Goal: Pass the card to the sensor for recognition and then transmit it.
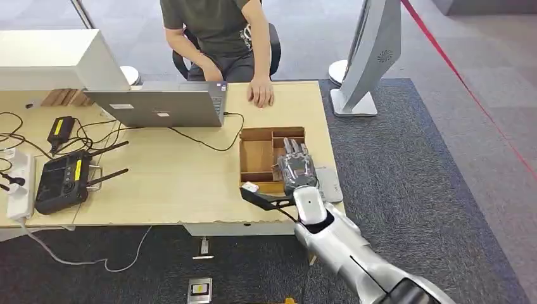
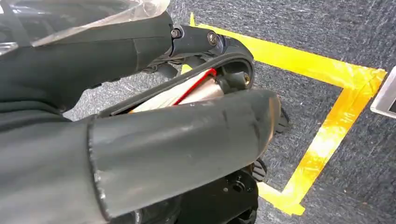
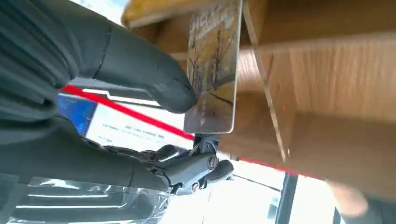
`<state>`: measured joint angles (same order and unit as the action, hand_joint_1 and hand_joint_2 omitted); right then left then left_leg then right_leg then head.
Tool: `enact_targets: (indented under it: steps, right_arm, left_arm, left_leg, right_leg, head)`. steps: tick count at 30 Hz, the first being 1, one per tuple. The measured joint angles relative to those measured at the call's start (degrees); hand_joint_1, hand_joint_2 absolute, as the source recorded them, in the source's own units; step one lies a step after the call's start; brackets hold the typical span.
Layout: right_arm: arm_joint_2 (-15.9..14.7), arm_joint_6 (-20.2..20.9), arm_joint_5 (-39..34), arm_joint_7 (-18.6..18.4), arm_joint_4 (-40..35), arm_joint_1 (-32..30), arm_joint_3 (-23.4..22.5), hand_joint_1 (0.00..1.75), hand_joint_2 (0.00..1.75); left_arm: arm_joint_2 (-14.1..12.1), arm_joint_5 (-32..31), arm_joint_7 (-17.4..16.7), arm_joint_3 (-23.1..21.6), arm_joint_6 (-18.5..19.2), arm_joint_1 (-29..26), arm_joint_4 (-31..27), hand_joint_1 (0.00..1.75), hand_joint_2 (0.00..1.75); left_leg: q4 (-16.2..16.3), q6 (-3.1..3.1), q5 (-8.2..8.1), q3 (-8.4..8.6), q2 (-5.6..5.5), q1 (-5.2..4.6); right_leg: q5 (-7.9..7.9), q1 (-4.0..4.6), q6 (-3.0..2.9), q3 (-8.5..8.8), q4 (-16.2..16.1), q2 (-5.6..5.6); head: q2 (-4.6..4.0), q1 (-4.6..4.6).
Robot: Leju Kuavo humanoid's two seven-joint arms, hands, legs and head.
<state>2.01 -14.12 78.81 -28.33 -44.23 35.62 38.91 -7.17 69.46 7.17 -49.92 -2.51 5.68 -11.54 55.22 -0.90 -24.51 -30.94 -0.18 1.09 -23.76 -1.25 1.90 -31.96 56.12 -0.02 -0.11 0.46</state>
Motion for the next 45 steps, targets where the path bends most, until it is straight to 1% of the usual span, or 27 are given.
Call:
enact_targets:
  steps: [7, 12, 14, 18, 19, 21, 22, 24, 28, 31, 34, 37, 41, 45]
  right_arm:
    - [-1.18, 4.60, 4.92, 0.53, -9.58, 2.72, 0.39, 1.75, 1.75]
    - [-1.36, 9.31, 6.56, 1.84, -14.91, 5.04, 0.65, 1.75, 1.75]
    - [-0.96, 11.72, 4.77, 2.45, -15.52, 6.09, 0.81, 1.75, 1.75]
    - [0.00, 13.03, 1.81, 2.95, -15.54, 8.04, 0.94, 1.75, 1.75]
    - [0.17, 13.34, 0.21, 3.04, -15.52, 8.31, 0.94, 1.75, 1.75]
    - [0.59, 14.14, -5.18, 2.93, -15.20, 9.20, 0.81, 1.75, 1.75]
    - [0.87, 14.32, -8.51, 2.49, -14.58, 10.22, 0.79, 1.75, 1.75]
    - [1.29, 14.41, -12.62, 1.40, -12.99, 12.37, 0.79, 1.75, 1.75]
    - [1.35, 16.51, -16.33, -2.67, -9.69, 16.87, 0.81, 1.75, 1.75]
    - [0.33, 18.98, -18.29, -5.58, -8.81, 18.49, 0.83, 1.75, 1.75]
    - [-1.68, 22.38, -19.71, -8.83, -8.46, 19.68, 0.92, 1.75, 1.75]
    - [-4.11, 24.02, -20.48, -10.93, -8.44, 20.12, 0.88, 1.75, 1.75]
    - [-7.75, 25.90, -18.54, -11.74, -8.14, 20.12, 0.22, 1.75, 1.75]
    - [-10.05, 27.95, -14.08, -11.76, -7.92, 20.08, -1.59, 1.75, 1.75]
  left_arm:
    - [0.00, -0.44, 0.17, 0.00, 0.13, -0.02, 0.00, 0.00, 0.00]
    - [0.00, -1.00, 0.46, 0.00, 0.89, -0.03, 0.00, 0.00, 0.00]
    - [0.00, -1.29, 0.46, 0.00, 1.29, -0.02, 0.00, 0.00, 0.00]
    - [-0.09, -1.46, 0.46, -0.02, 1.64, 0.00, 0.00, 0.00, 0.00]
    - [-0.11, -1.62, 0.37, -0.02, 1.77, -0.02, 0.00, 0.00, 0.00]
    - [-0.22, -2.12, -0.04, -0.04, 1.99, -0.01, 0.00, 0.00, 0.00]
    - [-0.31, -2.45, -0.24, -0.11, 2.03, 0.01, 0.00, 0.00, 0.00]
    - [-0.48, -2.64, -0.20, -0.28, 2.03, 0.03, 0.00, 0.00, 0.00]
    - [-0.92, -3.19, -0.02, -0.39, 2.62, 0.00, 0.02, 0.00, 0.00]
    - [-1.16, -3.87, -1.25, -0.48, 3.06, 0.01, 0.00, 0.00, 0.00]
    - [-1.36, -4.83, -2.25, -1.01, 3.34, -0.01, 0.00, 0.00, 0.00]
    - [-1.55, -5.66, -2.10, -1.53, 3.52, -0.02, 0.02, 0.00, 0.00]
    - [-1.84, -6.05, -1.07, -2.18, 3.41, -0.03, 0.02, 0.00, 0.00]
    - [-1.88, -6.08, -0.42, -2.34, 2.78, -0.01, 0.02, 0.00, 0.00]
  left_leg:
    - [0.00, -0.02, 0.02, 0.00, 0.01, 0.00]
    - [0.00, -0.02, 0.02, -0.01, 0.00, 0.00]
    - [0.00, -0.02, 0.02, -0.01, 0.00, 0.00]
    - [0.00, -0.02, 0.02, -0.01, 0.00, 0.01]
    - [0.00, -0.02, 0.02, -0.01, 0.00, 0.01]
    - [0.00, -0.02, 0.02, -0.03, 0.00, 0.01]
    - [0.00, -0.02, 0.03, -0.04, 0.00, 0.01]
    - [0.00, -0.03, 0.03, -0.04, 0.00, 0.01]
    - [0.01, -0.04, 0.05, -0.04, -0.02, 0.01]
    - [0.02, -0.04, 0.04, -0.03, -0.01, 0.00]
    - [0.04, -0.04, 0.04, -0.04, -0.01, 0.00]
    - [0.05, -0.04, 0.04, -0.04, -0.02, 0.00]
    - [0.05, -0.04, 0.04, -0.04, -0.03, -0.01]
    - [0.05, -0.04, 0.04, -0.03, -0.02, 0.00]
  right_leg:
    - [0.01, 0.00, 0.00, 0.00, 0.01, 0.00]
    - [0.01, 0.00, 0.00, 0.01, 0.01, 0.00]
    - [0.01, 0.00, -0.01, 0.01, 0.02, 0.00]
    - [0.01, 0.01, -0.01, 0.00, 0.01, 0.00]
    - [0.01, 0.01, -0.01, 0.00, 0.02, 0.00]
    - [0.01, 0.01, -0.01, -0.01, 0.02, 0.00]
    - [0.01, 0.01, -0.02, -0.02, 0.03, 0.00]
    - [0.03, 0.01, -0.03, -0.03, 0.02, 0.00]
    - [0.03, 0.01, -0.03, -0.04, 0.01, -0.01]
    - [0.03, 0.00, -0.03, -0.04, 0.01, -0.01]
    - [0.04, 0.00, -0.02, -0.04, 0.00, -0.01]
    - [0.04, 0.00, -0.01, -0.04, -0.02, -0.01]
    - [0.06, -0.01, 0.00, -0.05, -0.02, 0.00]
    - [0.07, 0.00, 0.00, -0.06, -0.01, 0.00]
  head:
    - [0.00, 0.00]
    - [0.00, 0.02]
    - [0.00, 0.00]
    - [0.00, 0.00]
    - [0.00, 0.00]
    - [0.00, 0.00]
    - [0.00, 0.00]
    - [0.00, 0.00]
    - [0.00, 0.00]
    - [0.00, 0.00]
    - [0.00, 0.00]
    - [0.00, 0.00]
    - [0.00, 0.00]
    - [0.00, 0.00]
